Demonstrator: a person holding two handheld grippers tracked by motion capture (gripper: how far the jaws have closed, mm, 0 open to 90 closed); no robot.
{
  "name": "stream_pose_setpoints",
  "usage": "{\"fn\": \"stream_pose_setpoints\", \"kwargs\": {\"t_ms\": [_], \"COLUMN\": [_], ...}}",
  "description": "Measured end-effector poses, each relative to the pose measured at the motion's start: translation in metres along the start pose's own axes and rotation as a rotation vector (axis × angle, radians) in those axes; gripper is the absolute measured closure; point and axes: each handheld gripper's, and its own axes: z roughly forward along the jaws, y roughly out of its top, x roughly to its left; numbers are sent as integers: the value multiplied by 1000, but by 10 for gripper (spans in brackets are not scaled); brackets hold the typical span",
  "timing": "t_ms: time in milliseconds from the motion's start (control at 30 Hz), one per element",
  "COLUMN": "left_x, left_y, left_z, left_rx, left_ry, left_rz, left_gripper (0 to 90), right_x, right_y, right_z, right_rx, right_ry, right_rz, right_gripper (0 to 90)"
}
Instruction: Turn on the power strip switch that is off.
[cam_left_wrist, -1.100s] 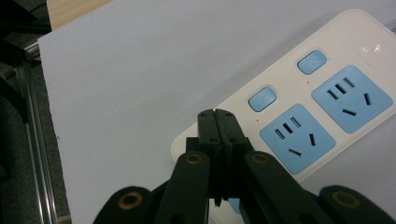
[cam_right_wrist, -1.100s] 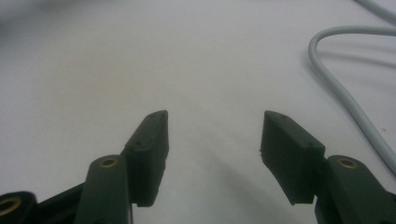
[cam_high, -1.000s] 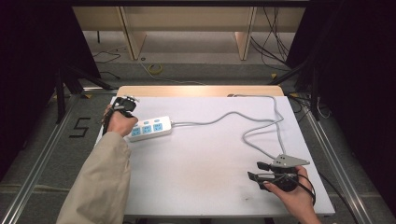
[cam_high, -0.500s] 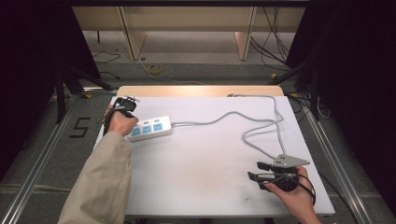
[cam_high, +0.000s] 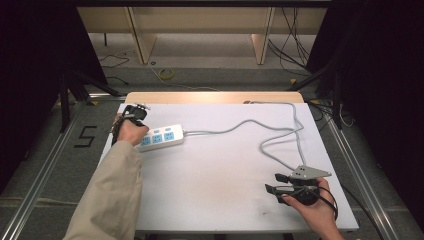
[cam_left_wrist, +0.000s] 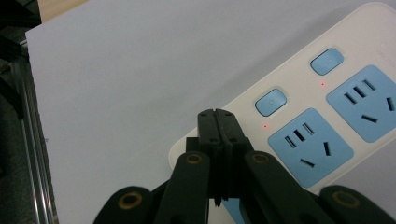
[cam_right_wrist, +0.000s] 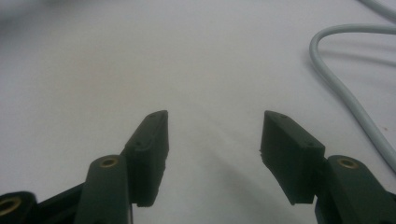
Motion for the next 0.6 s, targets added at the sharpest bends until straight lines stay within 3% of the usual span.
{"fn": "stream_pose_setpoints", "kwargs": {"t_ms": [600], "left_x": [-2], "left_y": [-2], "left_z": [8], "left_rx": [16], "left_ry": [-2], "left_rz": [-4], "left_gripper": [897], "right_x": [0], "right_y": [0], "right_z": [0], "right_rx": [-1], "right_ry": [-1], "right_rz": [0], "right_gripper": [428]}}
